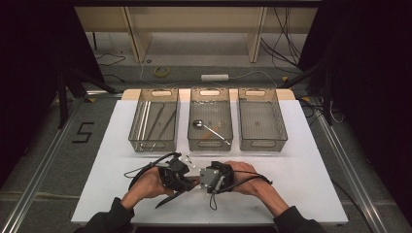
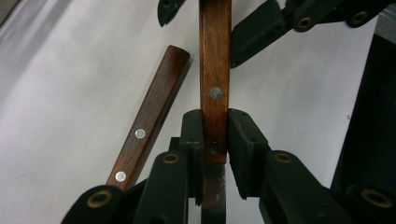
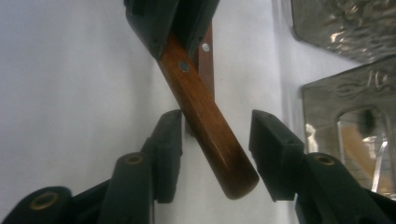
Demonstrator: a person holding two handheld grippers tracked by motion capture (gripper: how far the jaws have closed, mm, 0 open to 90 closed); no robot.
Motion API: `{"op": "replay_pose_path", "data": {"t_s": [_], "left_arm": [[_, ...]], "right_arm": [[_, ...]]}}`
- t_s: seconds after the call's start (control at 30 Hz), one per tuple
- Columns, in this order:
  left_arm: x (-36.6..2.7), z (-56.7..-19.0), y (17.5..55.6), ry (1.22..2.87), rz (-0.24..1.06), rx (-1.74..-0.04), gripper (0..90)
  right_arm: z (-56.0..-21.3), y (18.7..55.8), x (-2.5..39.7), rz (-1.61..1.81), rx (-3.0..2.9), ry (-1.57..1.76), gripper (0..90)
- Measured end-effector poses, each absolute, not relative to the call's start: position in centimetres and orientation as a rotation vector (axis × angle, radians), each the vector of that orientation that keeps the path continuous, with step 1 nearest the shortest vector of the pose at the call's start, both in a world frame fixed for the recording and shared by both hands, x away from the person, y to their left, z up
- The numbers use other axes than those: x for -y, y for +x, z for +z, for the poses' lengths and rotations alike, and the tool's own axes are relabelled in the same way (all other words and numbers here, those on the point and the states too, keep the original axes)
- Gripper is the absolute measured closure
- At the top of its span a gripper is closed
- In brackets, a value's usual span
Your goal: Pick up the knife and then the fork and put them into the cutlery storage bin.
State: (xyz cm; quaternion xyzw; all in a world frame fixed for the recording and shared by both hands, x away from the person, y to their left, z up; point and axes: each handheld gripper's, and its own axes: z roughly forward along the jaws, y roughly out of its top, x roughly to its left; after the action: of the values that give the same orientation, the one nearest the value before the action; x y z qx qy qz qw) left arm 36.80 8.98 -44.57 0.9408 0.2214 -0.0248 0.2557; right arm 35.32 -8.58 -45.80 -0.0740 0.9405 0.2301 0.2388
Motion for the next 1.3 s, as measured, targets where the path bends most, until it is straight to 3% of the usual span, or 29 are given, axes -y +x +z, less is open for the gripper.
{"op": "replay_pose_path", "data": {"t_s": [0.37,0.6,0.83,1.07,1.3], "left_arm": [[-8.9,-44.3,36.9,2.548,-0.117,-0.61,76.0],[-9.1,-43.5,36.9,2.533,-0.137,-0.609,75.8],[-9.0,-43.5,36.9,2.527,-0.146,-0.614,73.5],[-10.2,-41.7,37.3,2.388,-0.065,-0.677,43.9],[-11.7,-40.4,37.7,2.276,0.07,-0.707,31.2]], "right_arm": [[-46.2,33.4,8.2,0.529,-2.421,-0.398,66.2],[-46.4,32.4,8.4,0.456,-2.338,-0.535,77.2],[-46.2,32.2,8.5,0.456,-2.351,-0.573,81.3],[-45.8,32.6,9.2,0.467,-2.383,-0.52,81.5],[-45.3,33.4,10.7,0.457,-2.378,-0.455,81.5]]}}
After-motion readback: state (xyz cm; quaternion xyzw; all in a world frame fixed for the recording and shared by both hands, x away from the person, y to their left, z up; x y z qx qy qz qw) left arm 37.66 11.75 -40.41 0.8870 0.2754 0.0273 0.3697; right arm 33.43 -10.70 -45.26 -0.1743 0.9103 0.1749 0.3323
